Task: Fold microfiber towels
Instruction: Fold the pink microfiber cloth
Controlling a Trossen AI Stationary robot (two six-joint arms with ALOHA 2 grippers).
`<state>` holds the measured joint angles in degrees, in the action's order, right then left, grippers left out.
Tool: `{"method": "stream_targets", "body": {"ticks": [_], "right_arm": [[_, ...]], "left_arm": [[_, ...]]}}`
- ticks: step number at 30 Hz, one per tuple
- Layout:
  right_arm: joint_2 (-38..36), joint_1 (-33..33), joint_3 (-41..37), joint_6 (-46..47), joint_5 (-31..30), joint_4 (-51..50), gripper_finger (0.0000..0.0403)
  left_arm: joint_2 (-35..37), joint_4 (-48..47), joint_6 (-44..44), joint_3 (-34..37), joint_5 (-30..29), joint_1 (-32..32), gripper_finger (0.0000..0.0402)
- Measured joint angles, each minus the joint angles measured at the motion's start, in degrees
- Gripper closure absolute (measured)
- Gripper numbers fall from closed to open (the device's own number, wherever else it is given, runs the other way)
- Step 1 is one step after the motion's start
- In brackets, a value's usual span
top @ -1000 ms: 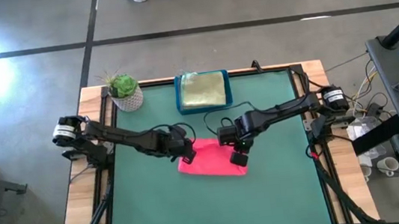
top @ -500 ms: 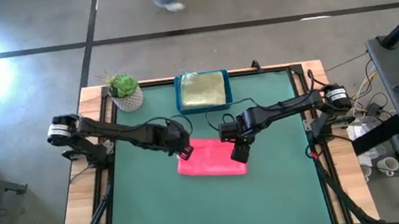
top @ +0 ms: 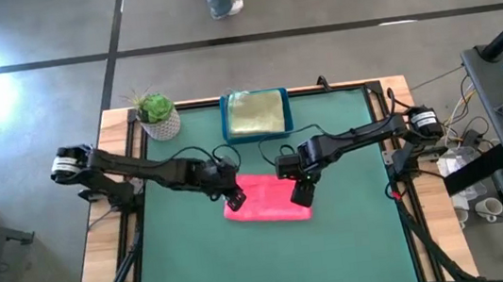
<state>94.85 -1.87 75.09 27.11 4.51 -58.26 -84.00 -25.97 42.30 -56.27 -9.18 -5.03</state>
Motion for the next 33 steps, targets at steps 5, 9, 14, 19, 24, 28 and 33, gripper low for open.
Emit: {"method": "stream_targets", "body": {"ticks": [5,9,14,19,24,28,33], "right_arm": [[-0.3,0.0,0.2,-0.1,0.0,-0.5,0.0293],[-2.0,0.0,0.2,1.7,0.0,-2.1,0.0301],[-5.3,0.0,0.4,3.1,-2.1,-2.0,0.0313],[-8.5,0.0,0.4,6.1,-6.2,-1.6,0.0325],[-9.9,0.0,0.4,7.5,-7.1,-1.3,0.0334],[-9.9,0.0,0.3,9.3,-7.5,-1.4,0.0334],[-9.6,0.0,0.3,9.4,-7.6,-1.4,0.0331]], "left_arm": [[-1.6,6.4,-0.9,3.5,0.2,-0.4,0.0246],[-2.3,11.2,-0.9,5.6,0.2,-0.3,0.0272],[-3.0,16.7,-1.2,7.5,0.2,-0.3,0.0317],[-4.6,16.5,-3.1,8.0,0.3,-0.3,0.0367],[-7.0,16.5,-4.1,8.0,1.7,-0.3,0.0397],[-8.8,18.0,-4.1,7.9,5.6,-0.4,0.0399],[-11.9,18.0,-4.9,7.9,5.9,-0.5,0.0400]]}}
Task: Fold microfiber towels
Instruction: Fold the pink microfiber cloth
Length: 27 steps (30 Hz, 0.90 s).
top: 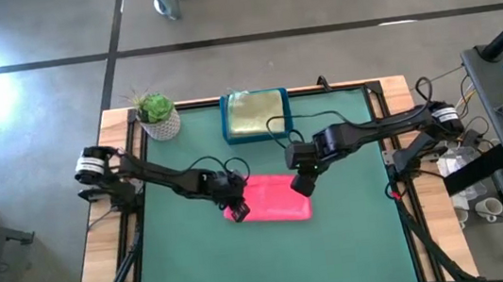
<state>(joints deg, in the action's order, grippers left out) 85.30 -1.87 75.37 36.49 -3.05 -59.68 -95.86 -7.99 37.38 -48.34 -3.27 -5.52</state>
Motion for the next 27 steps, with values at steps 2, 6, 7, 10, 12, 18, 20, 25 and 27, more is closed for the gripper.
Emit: {"method": "stream_targets", "body": {"ticks": [2,6,7,10,12,18,20,25,27], "right_arm": [[0.1,0.0,0.0,0.0,0.0,0.1,0.0331],[0.1,0.0,0.0,1.0,0.0,0.2,0.0331],[0.1,0.0,0.0,1.1,0.0,0.2,0.0332],[0.1,0.0,0.0,1.3,0.0,0.2,0.0335],[0.1,0.0,0.0,2.0,0.0,0.2,0.0334],[0.1,-0.4,0.0,3.0,0.0,0.1,0.0334],[0.1,-0.5,0.0,3.0,0.0,0.1,0.0335],[0.1,-0.9,0.0,3.0,0.0,0.0,0.0333],[0.1,-0.9,0.0,3.0,0.0,0.0,0.0334]], "left_arm": [[-1.1,-0.1,-0.3,0.0,0.0,0.0,0.0400],[-2.7,0.0,-2.3,-0.2,-0.1,0.2,0.0400],[-3.0,-0.1,-3.4,-0.2,-0.2,0.2,0.0400],[-2.9,-1.3,-7.2,-0.3,-1.3,0.2,0.0400],[-2.5,-3.1,-10.1,-0.3,-3.5,0.3,0.0400],[-1.4,-11.4,-18.8,-0.6,-8.8,2.7,0.0400],[-1.4,-15.4,-21.2,-0.6,-11.6,3.9,0.0400],[-0.5,-21.3,-23.2,-1.1,-15.6,6.7,0.0400],[0.7,-23.1,-22.8,-1.3,-15.8,7.1,0.0400]]}}
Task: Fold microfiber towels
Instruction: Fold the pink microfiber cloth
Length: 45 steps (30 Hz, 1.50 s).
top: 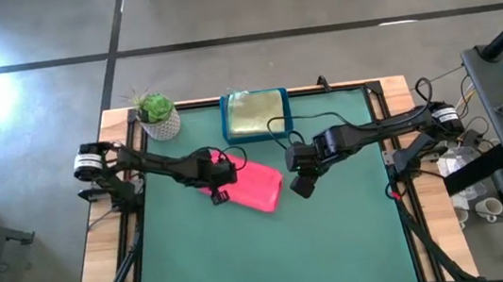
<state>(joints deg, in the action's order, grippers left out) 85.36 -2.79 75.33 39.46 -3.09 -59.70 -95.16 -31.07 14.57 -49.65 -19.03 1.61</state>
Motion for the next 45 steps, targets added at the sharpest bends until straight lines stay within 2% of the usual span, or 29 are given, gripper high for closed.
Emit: {"method": "stream_targets", "body": {"ticks": [6,12,18,21,25,36,45], "right_arm": [[0.0,0.0,0.0,-0.5,0.0,-0.2,0.0337],[0.0,0.0,0.0,-2.3,0.0,-0.3,0.0333],[0.0,0.0,0.0,-4.8,0.0,-0.2,0.0337],[0.0,0.0,0.0,-6.3,0.0,-0.1,0.0339],[0.0,0.0,0.0,-7.3,0.0,0.2,0.0337],[0.0,0.1,0.0,-10.2,0.0,0.5,0.0337],[0.0,0.0,0.0,-13.3,0.0,0.3,0.0344]], "left_arm": [[6.7,2.6,6.0,-1.8,2.4,-1.1,0.0400],[10.1,15.4,11.7,-1.4,5.1,-3.2,0.0400],[6.8,27.8,14.1,-1.4,6.1,-5.8,0.0400],[4.5,31.9,17.9,-1.4,6.1,-7.0,0.0400],[1.2,36.0,18.2,-1.4,6.0,-8.9,0.0400],[-8.3,36.8,26.9,-2.8,5.6,-14.0,0.0400],[-10.2,33.9,30.0,-3.3,7.8,-17.5,0.0400]]}}
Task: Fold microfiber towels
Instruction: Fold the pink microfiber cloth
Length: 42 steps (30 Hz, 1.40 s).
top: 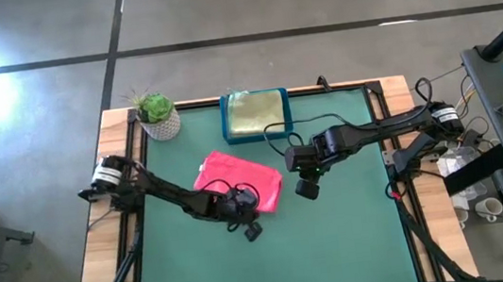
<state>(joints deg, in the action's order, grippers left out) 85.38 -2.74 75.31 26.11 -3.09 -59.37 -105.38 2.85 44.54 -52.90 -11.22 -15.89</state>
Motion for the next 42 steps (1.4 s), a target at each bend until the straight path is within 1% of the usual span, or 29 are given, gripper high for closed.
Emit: {"method": "stream_targets", "body": {"ticks": [5,9,13,17,19,22,25,26,32,42], "right_arm": [[0.0,0.0,0.0,-0.6,0.0,0.3,0.0342],[0.0,0.0,0.0,-0.6,0.0,0.3,0.0344],[0.0,0.0,0.0,-0.6,0.0,0.3,0.0342],[0.0,0.0,0.0,-0.6,0.0,0.3,0.0343],[0.0,0.0,0.0,-0.6,0.0,0.5,0.0344],[0.0,0.0,0.0,-0.6,0.0,1.1,0.0342],[0.0,0.0,0.0,-0.6,0.0,1.8,0.0343],[0.0,0.0,0.0,-0.6,0.0,1.8,0.0344],[0.0,0.0,0.0,-0.6,0.0,1.9,0.0342],[0.0,0.0,0.0,-0.7,-0.1,3.2,0.0342]], "left_arm": [[0.7,-6.8,0.1,-0.3,2.4,-1.7,0.0400],[1.9,-10.8,0.1,-0.3,6.0,-3.3,0.0400],[4.1,-17.4,0.1,-0.2,8.8,-5.2,0.0400],[7.0,-19.8,0.1,0.2,8.9,-6.3,0.0400],[8.6,-18.8,0.0,0.2,5.6,-6.5,0.0400],[11.2,-17.1,-0.5,-1.0,-1.7,-6.3,0.0400],[11.2,-17.3,-0.9,-1.1,-7.7,-5.8,0.0400],[11.0,-17.0,-1.6,-1.1,-8.5,-5.5,0.0400],[8.2,-8.1,-3.4,-1.4,-9.6,-2.8,0.0400],[0.7,1.5,-3.5,-2.8,-10.1,2.8,0.0400]]}}
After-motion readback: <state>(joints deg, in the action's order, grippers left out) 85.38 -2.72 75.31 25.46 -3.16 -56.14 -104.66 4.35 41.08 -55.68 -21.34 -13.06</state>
